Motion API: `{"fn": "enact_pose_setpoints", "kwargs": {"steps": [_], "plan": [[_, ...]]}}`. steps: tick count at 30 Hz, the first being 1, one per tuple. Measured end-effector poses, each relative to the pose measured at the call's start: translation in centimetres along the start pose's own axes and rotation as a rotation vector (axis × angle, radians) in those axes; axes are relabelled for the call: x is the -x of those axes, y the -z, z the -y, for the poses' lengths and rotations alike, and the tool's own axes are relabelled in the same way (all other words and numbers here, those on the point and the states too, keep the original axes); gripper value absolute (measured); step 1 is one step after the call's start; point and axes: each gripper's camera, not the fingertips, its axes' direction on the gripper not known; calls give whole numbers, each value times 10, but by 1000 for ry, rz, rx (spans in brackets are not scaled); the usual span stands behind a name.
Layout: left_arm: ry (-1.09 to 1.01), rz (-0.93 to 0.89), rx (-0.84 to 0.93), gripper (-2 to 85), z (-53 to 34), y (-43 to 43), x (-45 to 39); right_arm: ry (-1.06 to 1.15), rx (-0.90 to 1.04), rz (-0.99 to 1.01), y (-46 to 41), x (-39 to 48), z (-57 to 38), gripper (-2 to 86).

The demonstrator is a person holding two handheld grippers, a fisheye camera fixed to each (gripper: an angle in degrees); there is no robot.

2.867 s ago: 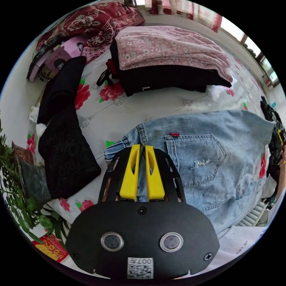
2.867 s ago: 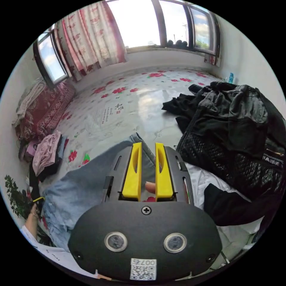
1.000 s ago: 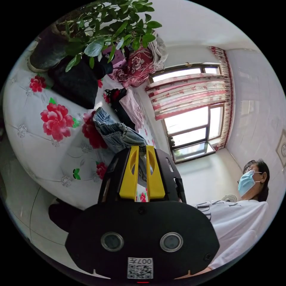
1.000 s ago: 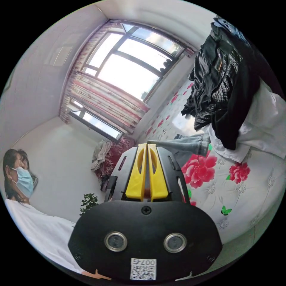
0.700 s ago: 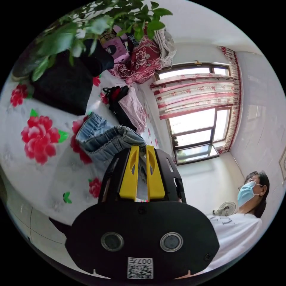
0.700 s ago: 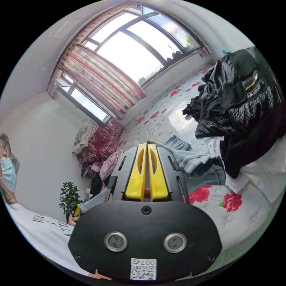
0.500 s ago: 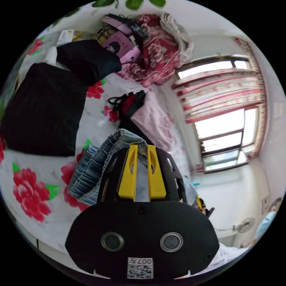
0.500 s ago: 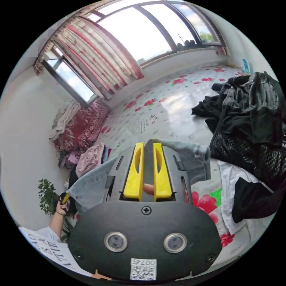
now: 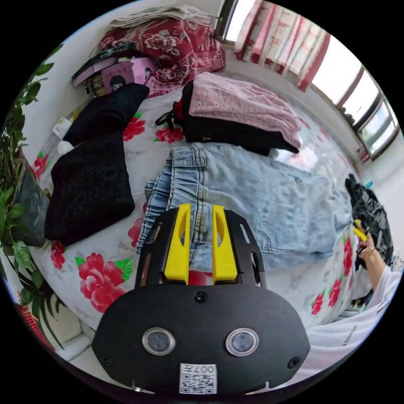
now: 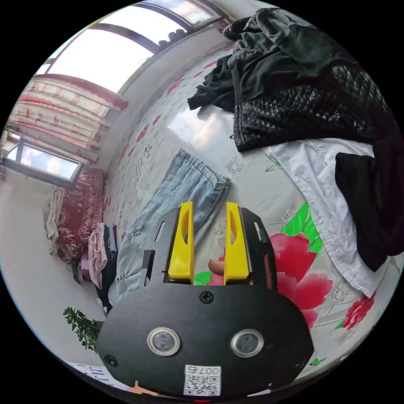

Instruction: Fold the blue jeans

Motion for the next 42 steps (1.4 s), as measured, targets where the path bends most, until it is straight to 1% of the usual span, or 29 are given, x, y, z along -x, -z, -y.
{"fn": "enact_pose_setpoints", "kwargs": {"steps": [2,3,5,6,8,10,12,14,16,18,19,21,23,24,25,26,28,29,31,32,33,34,35,36,38,40,42], "plan": [[-75,142,15,28,2,-8,-26,-9,86,48,-35,2,8,64],[-110,181,30,20,4,-12,-32,-14,107,47,-44,3,9,59],[-246,264,83,-2,8,-26,-53,-18,132,-62,-63,6,8,33],[-275,276,87,-5,8,-27,-57,0,151,-61,-66,6,8,25],[-384,312,120,-8,4,-31,-70,26,113,-29,-52,-1,1,10],[-464,323,170,-9,-5,-28,-79,42,32,-69,-26,-12,-13,6],[-506,278,208,-8,-22,-21,-85,69,32,-91,-6,-29,-29,5],[-478,217,208,-7,-45,-9,-87,82,67,-127,9,-54,-59,10],[-452,218,198,-2,-56,0,-89,53,63,-174,21,-65,-86,19],[-433,246,172,11,-58,13,-98,96,41,-151,36,-61,-118,27],[-465,230,136,27,-58,25,-111,141,35,-107,41,-51,-143,31],[-581,125,46,51,-58,46,-142,229,63,-34,41,-30,-184,36],[-799,-85,-25,63,-64,61,-198,377,149,69,27,6,-244,40],[-858,-137,-31,66,-66,62,-213,410,181,94,21,15,-259,42],[-962,-215,-39,72,-73,60,-242,473,245,142,8,33,-288,43],[-1066,-253,-35,74,-81,51,-269,539,303,172,-4,51,-316,44],[-1199,-237,-26,64,-92,31,-301,618,378,210,-21,73,-355,46],[-1266,-182,-3,47,-97,14,-317,652,433,230,-33,85,-377,47],[-1339,-129,19,5,-98,-2,-327,708,473,247,-43,100,-406,49],[-1366,-152,42,-1,-93,-4,-326,739,488,249,-48,108,-422,51],[-1359,-183,56,-4,-87,-2,-323,752,496,252,-51,111,-428,52],[-1308,-263,91,-6,-70,2,-315,782,512,254,-55,118,-440,54],[-1223,-354,126,-8,-50,6,-304,812,518,238,-60,124,-449,58],[-1174,-400,145,-8,-39,7,-298,826,518,226,-62,126,-453,60],[-1000,-541,193,-9,0,9,-275,871,510,193,-70,135,-463,67],[-956,-578,188,-10,15,12,-265,887,521,183,-77,141,-467,72],[-973,-587,194,-10,21,16,-265,902,530,195,-82,148,-469,75]]}}
